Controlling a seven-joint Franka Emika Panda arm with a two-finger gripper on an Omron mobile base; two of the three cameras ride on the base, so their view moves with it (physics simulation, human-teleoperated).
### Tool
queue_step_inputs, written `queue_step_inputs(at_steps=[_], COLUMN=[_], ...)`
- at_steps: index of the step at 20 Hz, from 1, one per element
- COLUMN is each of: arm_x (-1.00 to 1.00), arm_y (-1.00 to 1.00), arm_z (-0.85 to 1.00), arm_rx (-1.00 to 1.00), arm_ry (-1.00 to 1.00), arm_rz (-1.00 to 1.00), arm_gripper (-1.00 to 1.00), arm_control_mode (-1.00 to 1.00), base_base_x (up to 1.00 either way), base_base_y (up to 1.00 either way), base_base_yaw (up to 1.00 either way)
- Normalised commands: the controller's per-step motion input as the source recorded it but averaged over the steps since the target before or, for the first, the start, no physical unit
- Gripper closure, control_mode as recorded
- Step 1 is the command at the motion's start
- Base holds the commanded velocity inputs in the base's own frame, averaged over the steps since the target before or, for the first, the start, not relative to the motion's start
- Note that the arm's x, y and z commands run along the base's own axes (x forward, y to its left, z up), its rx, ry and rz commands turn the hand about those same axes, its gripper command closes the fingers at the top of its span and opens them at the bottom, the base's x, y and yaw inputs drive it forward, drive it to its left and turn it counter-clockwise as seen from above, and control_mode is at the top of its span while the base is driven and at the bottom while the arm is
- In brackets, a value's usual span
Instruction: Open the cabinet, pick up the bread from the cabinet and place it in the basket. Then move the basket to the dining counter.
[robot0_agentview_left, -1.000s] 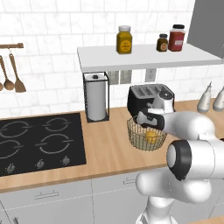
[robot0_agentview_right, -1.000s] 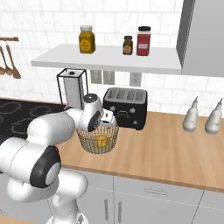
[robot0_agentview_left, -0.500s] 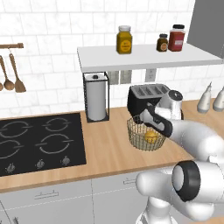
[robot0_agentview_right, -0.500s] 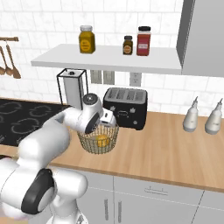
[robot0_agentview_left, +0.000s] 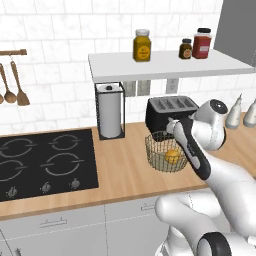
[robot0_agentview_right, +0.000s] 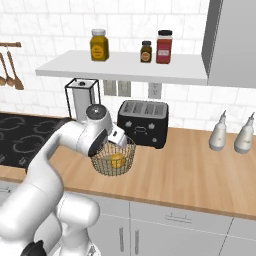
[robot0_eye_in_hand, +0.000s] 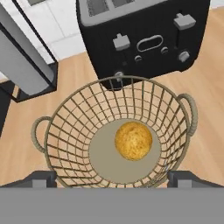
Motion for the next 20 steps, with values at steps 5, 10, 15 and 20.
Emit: queue_step_inputs(at_steps=[5, 10, 15, 20], arm_x=[-0.32, -0.07, 0.00, 0.00], arm_y=[-0.17, -0.30, -0.24, -0.13], arm_z=[0.04, -0.05, -0.17, -0.25], arm_rx=[0.02, 0.05, 0.05, 0.00], arm_ry=[0.08, 0.07, 0.01, 0.07], arm_rz=[-0.04, -0.02, -0.06, -0.08], arm_gripper=[-1.00, -1.00, -1.00, -1.00], arm_control_mode=[-1.00, -1.00, -1.00, -1.00], base_base_x=[0.00, 0.00, 0.00, 0.00], base_base_y=[0.00, 0.00, 0.00, 0.00], base_base_yaw=[0.00, 0.00, 0.00, 0.00])
